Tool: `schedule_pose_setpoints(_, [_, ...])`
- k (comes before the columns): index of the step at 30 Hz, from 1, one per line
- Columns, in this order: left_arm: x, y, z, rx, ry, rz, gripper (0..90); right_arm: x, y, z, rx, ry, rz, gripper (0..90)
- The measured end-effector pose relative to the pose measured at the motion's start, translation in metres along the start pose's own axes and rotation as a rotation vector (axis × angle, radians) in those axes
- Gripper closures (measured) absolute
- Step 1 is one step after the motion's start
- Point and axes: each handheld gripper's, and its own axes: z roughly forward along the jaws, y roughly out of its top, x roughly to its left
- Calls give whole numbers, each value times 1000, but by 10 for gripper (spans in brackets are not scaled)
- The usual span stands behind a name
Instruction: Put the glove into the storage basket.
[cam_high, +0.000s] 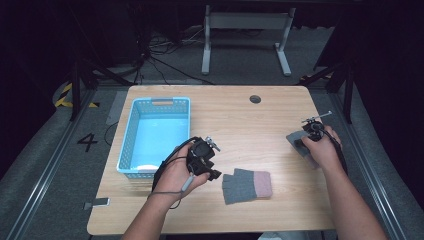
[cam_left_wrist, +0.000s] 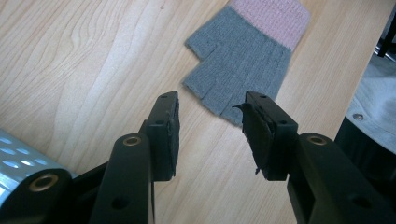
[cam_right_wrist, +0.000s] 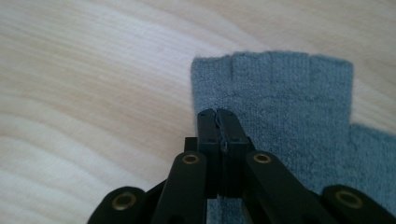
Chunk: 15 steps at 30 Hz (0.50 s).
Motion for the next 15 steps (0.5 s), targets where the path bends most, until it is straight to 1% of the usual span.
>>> schedule_pose_setpoints(2, [0,0,0,-1,2,2,567,5,-3,-2,9,16,-22,897])
schedule_pose_setpoints(3, [0,0,0,0,2,1,564,8,-5,-3,14,24,-22,897])
schedule_pose_setpoints(4, [0,0,1,0,3,-2,564,13,-9,-4,13,38,-43,897])
schedule_pose_setpoints(6, [-1,0,1,1,3,1,565,16,-11,-5,17,45,-48,897])
schedule_pose_setpoints(12, [-2,1,1,3,2,2,565,31,-21,-10,45,92,-128,896])
schedule_pose_setpoints(13, [-2,1,2,3,2,3,565,33,-22,-11,48,101,-132,895])
schedule_pose_setpoints(14, [-2,1,2,5,2,2,565,38,-26,-12,56,121,-161,895])
schedule_pose_setpoints(15, [-2,1,2,5,2,2,565,38,-26,-12,56,121,-161,895])
